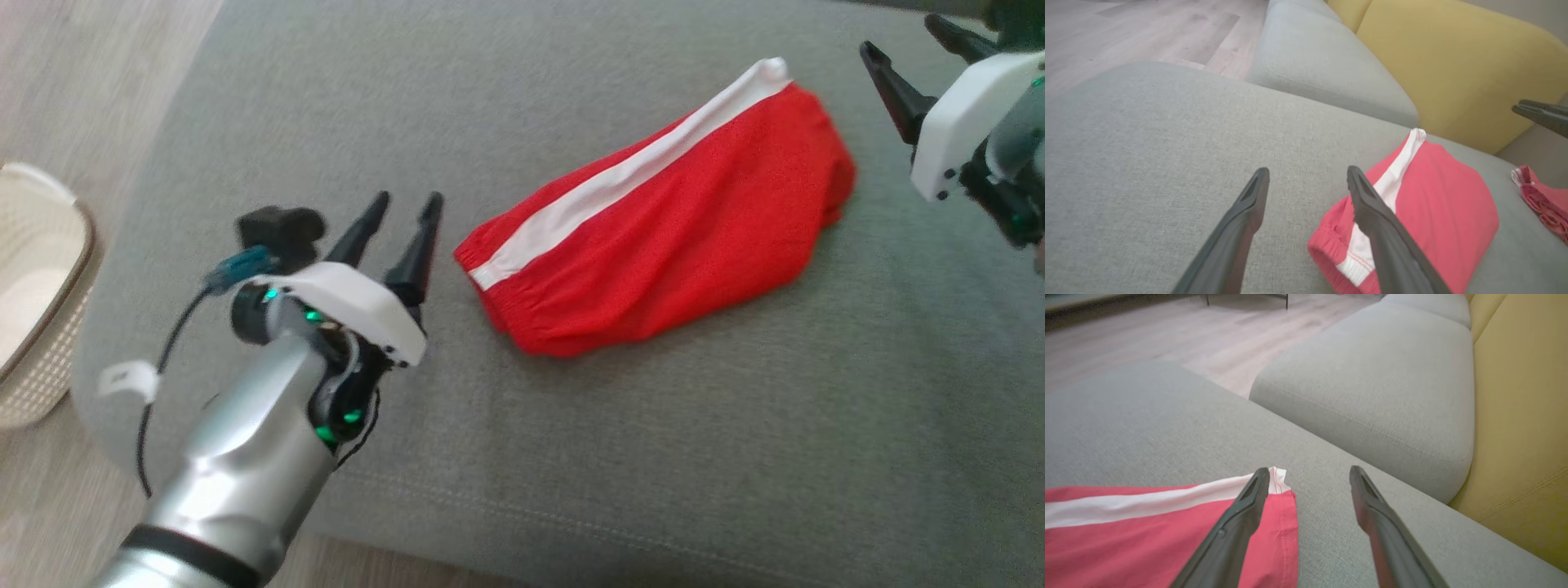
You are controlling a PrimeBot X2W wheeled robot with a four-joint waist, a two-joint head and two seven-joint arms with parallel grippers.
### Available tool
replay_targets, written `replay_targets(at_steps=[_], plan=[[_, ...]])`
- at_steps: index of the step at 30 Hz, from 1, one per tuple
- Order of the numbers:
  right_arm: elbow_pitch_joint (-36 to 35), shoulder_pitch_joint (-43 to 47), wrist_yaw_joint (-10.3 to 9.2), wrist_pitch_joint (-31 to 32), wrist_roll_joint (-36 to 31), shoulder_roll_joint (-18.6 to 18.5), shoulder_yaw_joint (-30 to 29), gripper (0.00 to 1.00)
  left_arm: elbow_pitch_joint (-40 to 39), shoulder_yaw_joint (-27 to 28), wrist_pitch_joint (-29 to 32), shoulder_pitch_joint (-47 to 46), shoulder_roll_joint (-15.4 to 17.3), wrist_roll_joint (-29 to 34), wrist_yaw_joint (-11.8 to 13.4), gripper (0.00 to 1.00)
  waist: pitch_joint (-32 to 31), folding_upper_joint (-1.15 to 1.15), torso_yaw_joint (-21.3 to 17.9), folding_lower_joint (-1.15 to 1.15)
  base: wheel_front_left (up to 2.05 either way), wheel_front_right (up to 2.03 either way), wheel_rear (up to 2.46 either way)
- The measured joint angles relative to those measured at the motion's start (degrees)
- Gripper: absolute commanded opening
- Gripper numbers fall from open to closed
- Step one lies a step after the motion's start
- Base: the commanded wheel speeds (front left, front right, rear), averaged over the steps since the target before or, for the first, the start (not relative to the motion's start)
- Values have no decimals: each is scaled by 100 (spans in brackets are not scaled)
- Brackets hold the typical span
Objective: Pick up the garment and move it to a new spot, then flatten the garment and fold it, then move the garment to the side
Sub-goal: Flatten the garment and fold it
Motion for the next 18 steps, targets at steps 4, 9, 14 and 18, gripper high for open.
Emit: replay_targets(at_steps=[4,9,14,18], plan=[[-35,169,0,-651,45,49,-131,100,-499,632,-1,382,48,104,88,100,-222,0,-204,0,0,0,0],[-144,586,0,-1233,207,78,-411,100,-1018,1276,-2,1024,-42,499,190,100,-470,0,-439,0,0,0,0],[-318,1077,0,-1381,132,127,-1053,100,-1324,1853,-1,1717,-322,860,126,100,-670,0,-649,0,0,0,0],[-818,1533,0,-1382,-411,171,-2150,100,-1549,2317,-2,2019,-485,1188,-56,100,-782,0,-794,0,0,0,0]])
